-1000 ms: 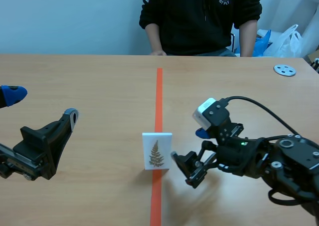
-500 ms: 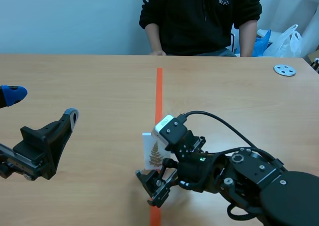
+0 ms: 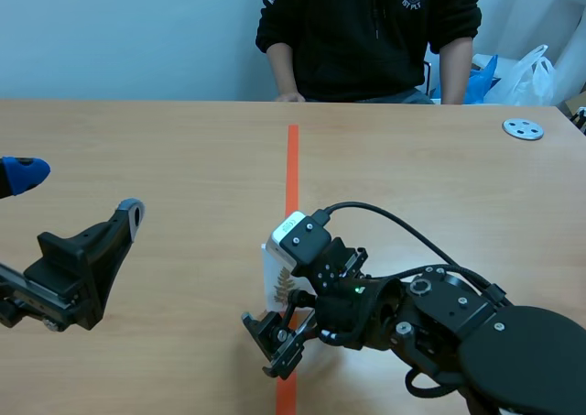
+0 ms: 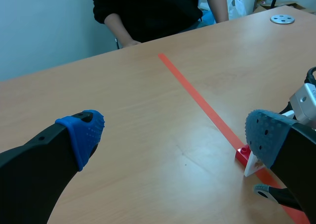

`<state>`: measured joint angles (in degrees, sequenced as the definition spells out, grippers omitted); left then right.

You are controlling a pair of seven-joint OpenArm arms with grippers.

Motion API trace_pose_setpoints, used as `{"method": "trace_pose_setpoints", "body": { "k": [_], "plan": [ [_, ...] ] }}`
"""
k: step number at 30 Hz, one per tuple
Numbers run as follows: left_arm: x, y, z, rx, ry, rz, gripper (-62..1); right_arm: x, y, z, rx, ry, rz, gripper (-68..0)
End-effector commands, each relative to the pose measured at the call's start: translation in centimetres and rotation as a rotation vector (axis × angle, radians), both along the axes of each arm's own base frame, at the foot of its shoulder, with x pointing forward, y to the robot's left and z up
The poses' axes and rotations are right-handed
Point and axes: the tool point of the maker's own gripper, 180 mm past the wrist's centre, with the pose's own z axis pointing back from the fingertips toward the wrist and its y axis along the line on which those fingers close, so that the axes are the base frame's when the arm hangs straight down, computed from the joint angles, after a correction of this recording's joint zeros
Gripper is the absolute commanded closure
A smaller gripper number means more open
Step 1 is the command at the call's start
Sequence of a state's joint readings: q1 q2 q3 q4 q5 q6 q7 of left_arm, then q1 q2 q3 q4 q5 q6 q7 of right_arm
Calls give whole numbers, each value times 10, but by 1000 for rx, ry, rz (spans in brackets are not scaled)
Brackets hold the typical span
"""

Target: Sort the leaf by its shape. The table is split by an orange tape line. A compound leaf with several leaflets goes to the left side, a simple leaf with one blade goes to the right side. Return to the home posture when a red brick is placed on the table.

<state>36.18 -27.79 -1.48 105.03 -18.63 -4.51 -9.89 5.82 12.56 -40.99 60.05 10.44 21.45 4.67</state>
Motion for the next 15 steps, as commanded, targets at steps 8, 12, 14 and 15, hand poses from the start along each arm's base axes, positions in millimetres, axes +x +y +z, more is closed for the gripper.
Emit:
{"method": "trace_pose_setpoints", "body": {
  "k": [8, 12, 14, 15],
  "plan": [
    [1, -2, 8, -17, -29, -1, -613, 8, 3, 12, 31, -36, -2, -512],
    [1, -2, 8, -17, -29, -1, -613, 9, 4, 15, 48, -48, -2, -478],
    [1, -2, 8, -17, -29, -1, -613, 9, 4, 15, 48, -48, -2, -393],
    [1, -2, 8, -17, -29, -1, -613, 9, 4, 15, 48, -48, -2, -346]
  ]
}}
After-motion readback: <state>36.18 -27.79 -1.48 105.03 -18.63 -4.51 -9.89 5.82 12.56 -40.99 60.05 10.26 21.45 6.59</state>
